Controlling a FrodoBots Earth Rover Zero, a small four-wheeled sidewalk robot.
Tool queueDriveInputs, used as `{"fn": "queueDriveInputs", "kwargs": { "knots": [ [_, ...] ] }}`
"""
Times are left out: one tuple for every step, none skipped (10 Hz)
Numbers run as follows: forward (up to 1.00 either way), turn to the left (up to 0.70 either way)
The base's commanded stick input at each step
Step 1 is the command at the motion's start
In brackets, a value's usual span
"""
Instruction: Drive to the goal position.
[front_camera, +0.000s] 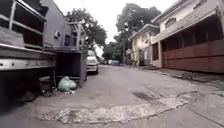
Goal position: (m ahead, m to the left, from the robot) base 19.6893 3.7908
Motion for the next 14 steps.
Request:
{"fn": "queueDriveInputs", "kwargs": {
  "knots": [
    [0.70, 0.00],
    [0.70, 0.00],
    [0.70, 0.00],
    [0.70, 0.00],
    [0.70, 0.00],
    [0.70, 0.00],
    [0.70, 0.00],
    [0.70, 0.00],
    [0.70, 0.00],
    [0.70, 0.00],
    [0.70, 0.00],
    [0.84, 0.00],
    [0.85, 0.00],
    [0.85, 0.00]
  ]
}}
